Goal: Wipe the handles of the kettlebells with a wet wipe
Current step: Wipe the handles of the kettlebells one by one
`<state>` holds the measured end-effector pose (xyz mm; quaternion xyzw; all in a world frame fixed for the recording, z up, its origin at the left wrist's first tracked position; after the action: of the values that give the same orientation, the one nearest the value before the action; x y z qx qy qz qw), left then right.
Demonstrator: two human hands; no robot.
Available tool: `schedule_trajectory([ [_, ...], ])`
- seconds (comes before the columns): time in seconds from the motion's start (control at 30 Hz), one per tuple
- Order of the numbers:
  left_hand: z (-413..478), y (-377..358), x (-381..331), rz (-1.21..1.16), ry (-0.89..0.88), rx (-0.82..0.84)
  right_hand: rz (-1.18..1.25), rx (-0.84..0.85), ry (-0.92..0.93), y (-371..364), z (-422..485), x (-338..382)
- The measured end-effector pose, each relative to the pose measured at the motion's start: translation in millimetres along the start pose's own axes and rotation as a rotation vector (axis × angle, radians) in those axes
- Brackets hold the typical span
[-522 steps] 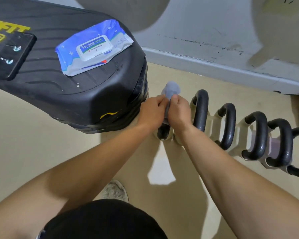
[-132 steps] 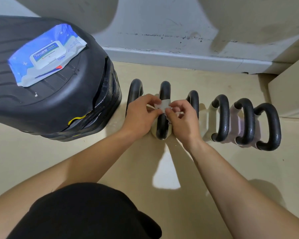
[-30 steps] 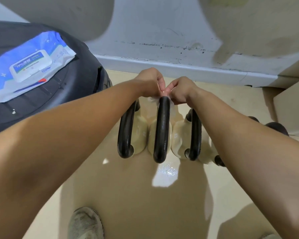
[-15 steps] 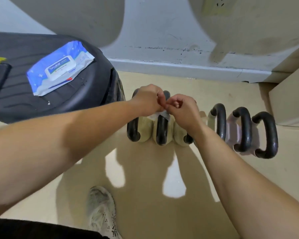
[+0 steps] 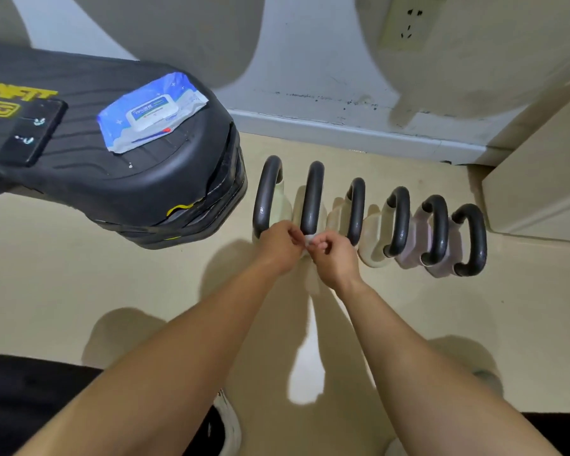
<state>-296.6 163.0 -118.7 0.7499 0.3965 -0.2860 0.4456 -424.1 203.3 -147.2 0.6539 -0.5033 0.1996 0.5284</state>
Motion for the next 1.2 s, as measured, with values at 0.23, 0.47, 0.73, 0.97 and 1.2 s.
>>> schedule_trajectory([
  [0.23,-18.6,2.1,-2.3,-0.159,0.052,-0.037,0.109,-0.040,-0.017,24.0,-17.9,11.5],
  [0.47,-33.8,-4.1,-24.2,-0.052,-0.168,0.002,0.491,0.058,-0.088,68.3,-37.8,39.2],
  [0.73,-24.4,-34.5,-59.7,-0.154,-0.333,0.027,0.437,-0.102,-0.160,121.2,-23.6,18.5],
  [0.97,2.4,-46.7,-82.5,-0.301,-0.305,0.062,0.464,-0.062,-0.276,132.1,9.2,11.3],
  [1.2,28.1,-42.3,-105.4,-0.245,-0.304,0.059,0.085,-0.056,-0.200,136.8,42.3,19.5],
])
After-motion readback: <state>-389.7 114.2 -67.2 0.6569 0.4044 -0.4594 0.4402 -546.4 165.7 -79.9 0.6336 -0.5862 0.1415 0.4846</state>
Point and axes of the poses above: each hand's wrist, its own z-axis towards the middle knuckle, its own y-axis out of the back of the hand, x = y × z, the point moved 3 cm from there along z, towards the middle knuckle, and after that the axes turned 8 degrees about -z, right-handed, at the moved point
